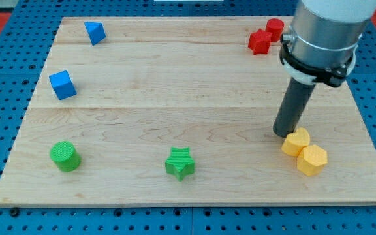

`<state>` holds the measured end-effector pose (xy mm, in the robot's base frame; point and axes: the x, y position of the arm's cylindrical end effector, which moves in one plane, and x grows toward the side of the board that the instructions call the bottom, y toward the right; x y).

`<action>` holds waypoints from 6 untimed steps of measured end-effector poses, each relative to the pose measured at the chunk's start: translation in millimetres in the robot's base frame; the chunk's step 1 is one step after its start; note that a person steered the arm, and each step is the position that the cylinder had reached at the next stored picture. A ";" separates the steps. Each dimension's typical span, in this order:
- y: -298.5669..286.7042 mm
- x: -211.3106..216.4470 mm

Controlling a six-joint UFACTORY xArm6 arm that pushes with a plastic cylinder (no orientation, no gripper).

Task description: Move the green star towards the right of green circle

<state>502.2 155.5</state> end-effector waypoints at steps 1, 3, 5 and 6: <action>-24.3 -24.9; -68.2 98.9; -139.4 53.9; -146.1 42.9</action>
